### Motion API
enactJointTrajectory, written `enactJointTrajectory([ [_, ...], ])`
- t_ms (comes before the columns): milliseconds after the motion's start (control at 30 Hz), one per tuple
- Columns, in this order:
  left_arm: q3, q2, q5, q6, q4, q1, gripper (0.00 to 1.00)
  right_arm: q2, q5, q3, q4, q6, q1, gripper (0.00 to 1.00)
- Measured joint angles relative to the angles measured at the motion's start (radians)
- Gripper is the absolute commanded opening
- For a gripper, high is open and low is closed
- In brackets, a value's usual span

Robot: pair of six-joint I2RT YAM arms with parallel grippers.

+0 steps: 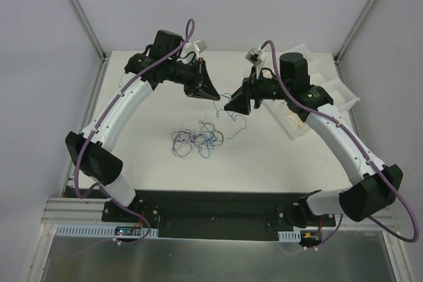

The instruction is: Untangle the cables

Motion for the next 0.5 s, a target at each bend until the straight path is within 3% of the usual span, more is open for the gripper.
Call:
enactJointTrajectory([
  [300, 0.023, 0.059, 0.034, -0.001, -0.024, -0.013, 0.00, 0.003, 0.125, -0.047, 0.021, -0.010, 0.055, 0.83],
  [500, 0.083, 0.106, 0.035, -0.004, -0.045, -0.013, 0.00, 0.003, 0.237, -0.058, 0.062, -0.009, 0.111, 0.79],
])
